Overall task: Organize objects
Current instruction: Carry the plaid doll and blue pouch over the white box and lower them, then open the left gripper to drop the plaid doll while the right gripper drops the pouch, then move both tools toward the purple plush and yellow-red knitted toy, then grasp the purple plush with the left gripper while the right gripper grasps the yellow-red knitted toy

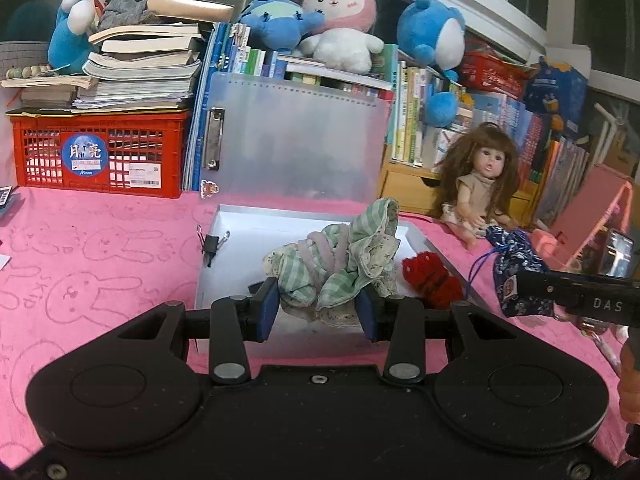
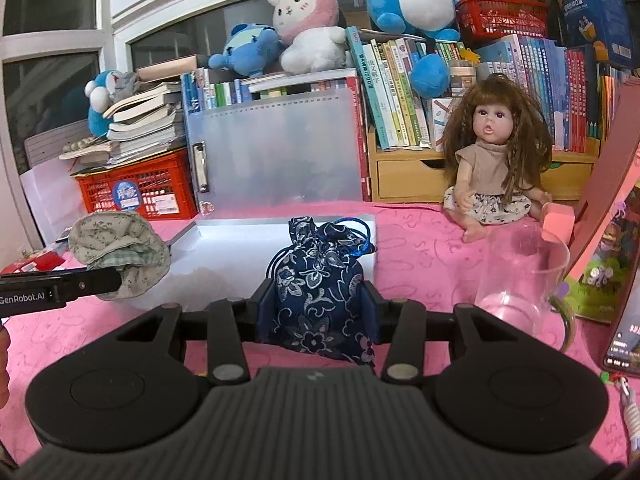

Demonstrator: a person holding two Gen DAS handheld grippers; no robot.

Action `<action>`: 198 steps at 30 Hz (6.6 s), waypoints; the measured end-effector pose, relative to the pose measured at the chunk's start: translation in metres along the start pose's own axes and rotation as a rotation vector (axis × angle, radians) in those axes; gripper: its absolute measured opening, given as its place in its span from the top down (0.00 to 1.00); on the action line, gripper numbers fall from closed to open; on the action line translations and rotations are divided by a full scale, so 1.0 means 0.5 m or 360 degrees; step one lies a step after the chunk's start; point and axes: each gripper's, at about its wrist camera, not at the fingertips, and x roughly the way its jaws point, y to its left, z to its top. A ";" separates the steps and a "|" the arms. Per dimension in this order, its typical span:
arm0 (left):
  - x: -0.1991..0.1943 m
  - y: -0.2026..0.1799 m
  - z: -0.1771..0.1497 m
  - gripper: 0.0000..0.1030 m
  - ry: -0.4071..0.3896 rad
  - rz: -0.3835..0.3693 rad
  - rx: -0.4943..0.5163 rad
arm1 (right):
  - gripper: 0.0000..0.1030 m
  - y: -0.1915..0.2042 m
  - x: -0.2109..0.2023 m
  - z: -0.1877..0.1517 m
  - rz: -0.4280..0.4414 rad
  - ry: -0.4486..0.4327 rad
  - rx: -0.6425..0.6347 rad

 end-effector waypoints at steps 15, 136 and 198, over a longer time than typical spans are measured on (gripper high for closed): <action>0.124 0.024 0.094 0.62 0.0044 0.0109 0.0040 | 0.53 -0.020 0.102 0.095 0.0063 0.0034 0.0100; -0.079 0.007 -0.165 0.22 0.0213 -0.0070 0.0338 | 0.18 0.122 -0.002 -0.129 0.0285 0.0196 -0.0270; -0.105 0.044 -0.138 0.37 0.0088 0.0005 0.0183 | 0.77 0.182 0.021 -0.135 0.0324 0.0265 -0.0324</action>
